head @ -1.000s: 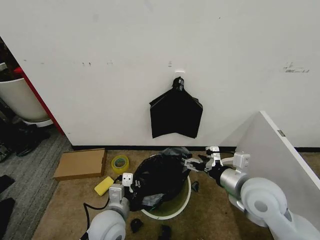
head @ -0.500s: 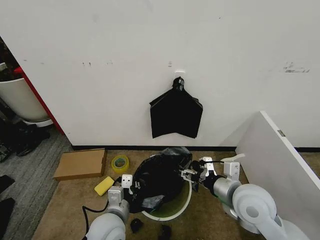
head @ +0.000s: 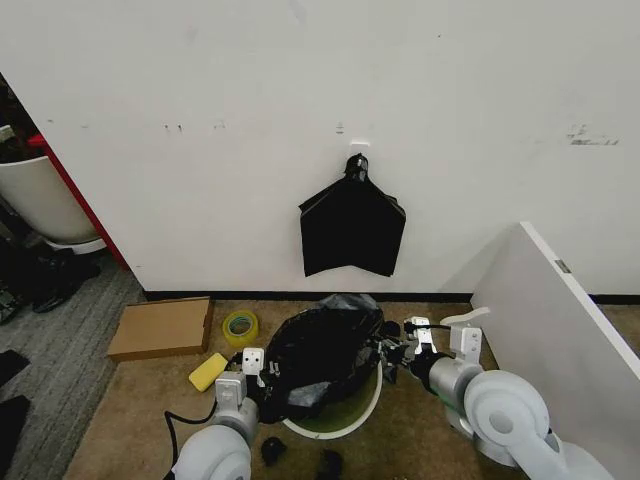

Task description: Place the garbage bag over the trash bin.

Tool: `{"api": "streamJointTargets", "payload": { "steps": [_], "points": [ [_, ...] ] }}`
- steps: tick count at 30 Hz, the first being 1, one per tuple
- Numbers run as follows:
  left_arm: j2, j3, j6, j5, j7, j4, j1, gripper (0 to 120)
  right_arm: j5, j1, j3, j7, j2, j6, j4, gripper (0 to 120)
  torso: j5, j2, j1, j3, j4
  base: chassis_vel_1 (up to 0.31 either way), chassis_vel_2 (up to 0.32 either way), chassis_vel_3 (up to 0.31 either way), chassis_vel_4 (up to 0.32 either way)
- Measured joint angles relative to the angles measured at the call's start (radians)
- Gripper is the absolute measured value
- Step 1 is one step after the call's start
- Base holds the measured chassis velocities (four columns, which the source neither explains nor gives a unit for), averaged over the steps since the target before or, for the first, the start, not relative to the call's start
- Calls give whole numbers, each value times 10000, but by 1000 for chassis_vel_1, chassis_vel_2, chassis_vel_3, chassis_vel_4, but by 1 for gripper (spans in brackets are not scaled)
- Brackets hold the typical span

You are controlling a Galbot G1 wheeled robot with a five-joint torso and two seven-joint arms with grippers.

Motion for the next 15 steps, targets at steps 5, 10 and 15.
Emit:
{"api": "streamJointTargets", "payload": {
  "steps": [5, 10, 15],
  "points": [
    [-24, 11, -17, -2, 6, 22, 4, 1, -20, -18, 1, -11, 5, 7, -30, 0, 0, 0, 0, 0, 0, 0, 0, 0, 0],
    [8, -17, -93, -32, 49, 34, 20, 1, -109, -32, 57, -16, 10, 62, -143, 0, 0, 0, 0, 0, 0, 0, 0, 0, 0],
    [64, -40, -308, -167, 215, 29, 40, 1, -238, -92, 270, 58, -75, 47, -527, 0, 0, 0, 0, 0, 1, 0, 0, 0, 0]
  ]
}}
